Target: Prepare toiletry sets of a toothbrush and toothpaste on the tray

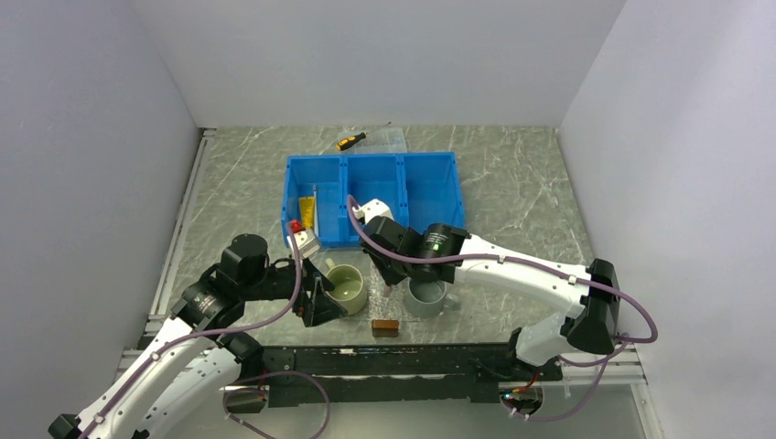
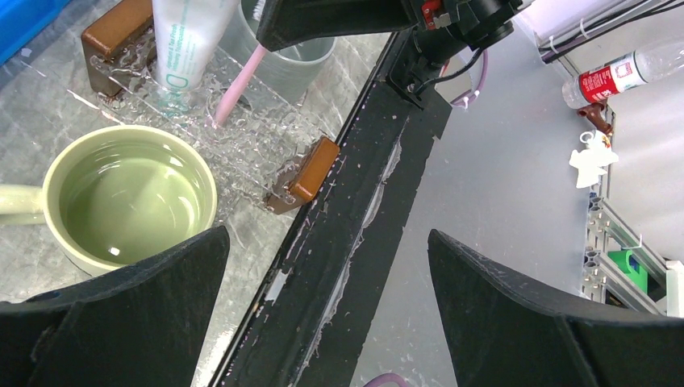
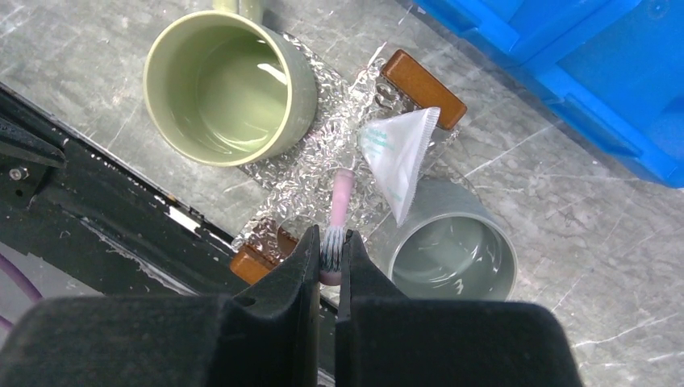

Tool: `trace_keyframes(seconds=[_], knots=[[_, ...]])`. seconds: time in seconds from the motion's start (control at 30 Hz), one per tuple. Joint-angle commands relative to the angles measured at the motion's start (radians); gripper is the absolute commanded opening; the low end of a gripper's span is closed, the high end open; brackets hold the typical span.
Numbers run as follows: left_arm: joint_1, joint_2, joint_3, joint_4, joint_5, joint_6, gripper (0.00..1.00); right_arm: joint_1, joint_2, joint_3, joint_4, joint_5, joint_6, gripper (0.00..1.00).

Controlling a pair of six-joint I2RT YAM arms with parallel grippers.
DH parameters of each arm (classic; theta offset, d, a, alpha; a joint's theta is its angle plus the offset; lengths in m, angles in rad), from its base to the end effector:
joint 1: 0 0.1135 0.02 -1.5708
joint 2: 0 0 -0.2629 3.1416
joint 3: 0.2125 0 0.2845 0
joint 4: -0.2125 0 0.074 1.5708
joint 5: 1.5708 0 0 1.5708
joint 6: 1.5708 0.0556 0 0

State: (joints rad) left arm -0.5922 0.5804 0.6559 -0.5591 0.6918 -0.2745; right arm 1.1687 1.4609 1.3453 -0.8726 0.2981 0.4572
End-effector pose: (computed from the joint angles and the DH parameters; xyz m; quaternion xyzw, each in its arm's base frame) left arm 0.1265 -0.1279 0.2842 0.3005 0.7673 -0.4677 0.3198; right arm 0.1498 0.3104 0.2962 -0.2899 0.9028 0.1085 0.2985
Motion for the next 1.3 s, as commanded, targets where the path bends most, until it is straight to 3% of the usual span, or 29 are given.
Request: trace_keyframes(seconds=[0.0,0.53,0.93,1.27], knots=[[0.006,0.009,0.026,0.017,0.021,0.011,0.99,0.007,-0.005,-0.038,-0.019,0.007,0.025,0.00],[0.011,0.023,0.025,0.018,0.026,0.010,0.99,0.011,-0.044,-0.069,-0.031,0.034,0.049,0.00],[0.016,0.032,0.025,0.021,0.029,0.009,0.99,0.010,-0.071,-0.102,-0.030,0.047,0.073,0.20],[0.016,0.036,0.025,0.021,0.029,0.009,0.99,0.011,-0.092,-0.124,-0.023,0.050,0.084,0.24]])
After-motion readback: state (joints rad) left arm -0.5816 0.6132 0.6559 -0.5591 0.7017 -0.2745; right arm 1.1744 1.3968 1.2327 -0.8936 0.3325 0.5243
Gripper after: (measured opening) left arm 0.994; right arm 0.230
